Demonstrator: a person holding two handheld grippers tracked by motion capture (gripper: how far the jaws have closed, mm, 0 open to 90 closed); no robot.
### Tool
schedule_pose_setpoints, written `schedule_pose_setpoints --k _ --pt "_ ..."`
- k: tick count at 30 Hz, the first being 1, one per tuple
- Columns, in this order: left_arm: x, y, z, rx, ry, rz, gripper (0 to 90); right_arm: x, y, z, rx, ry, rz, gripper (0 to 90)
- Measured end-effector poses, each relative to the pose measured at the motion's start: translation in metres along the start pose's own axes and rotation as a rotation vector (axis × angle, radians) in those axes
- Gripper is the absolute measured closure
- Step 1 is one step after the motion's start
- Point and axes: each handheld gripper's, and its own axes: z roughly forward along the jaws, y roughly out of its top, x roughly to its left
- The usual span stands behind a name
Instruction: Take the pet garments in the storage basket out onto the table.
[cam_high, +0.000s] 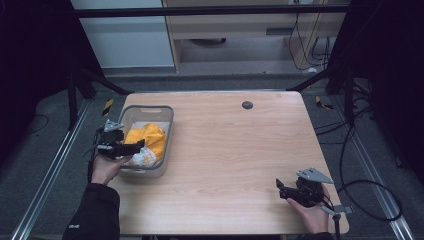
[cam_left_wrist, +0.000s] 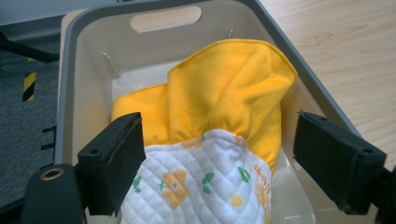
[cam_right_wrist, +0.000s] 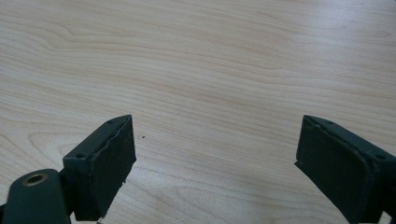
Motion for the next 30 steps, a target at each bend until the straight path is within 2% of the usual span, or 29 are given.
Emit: schedule_pose_setpoints --k 7,14,23,30 --pt "0.002 0.0 0.008 0.031 -0.005 0.0 18.4 0.0 0.0 0.0 0.002 0.0 -0.003 11.8" --pt "0.003 0.001 0.018 0.079 0.0 0.016 23.0 0.0 0.0 0.001 0.001 0.002 -0.003 11.9" --pt "0.0 0.0 0.028 0.115 -0.008 0.038 27.3 0.0 0.0 0.001 0.004 0.004 -0.007 11.9" --pt "-0.003 -0.001 0.036 0.155 -0.02 0.059 34.8 0.0 0.0 0.001 0.005 0.004 -0.01 11.6"
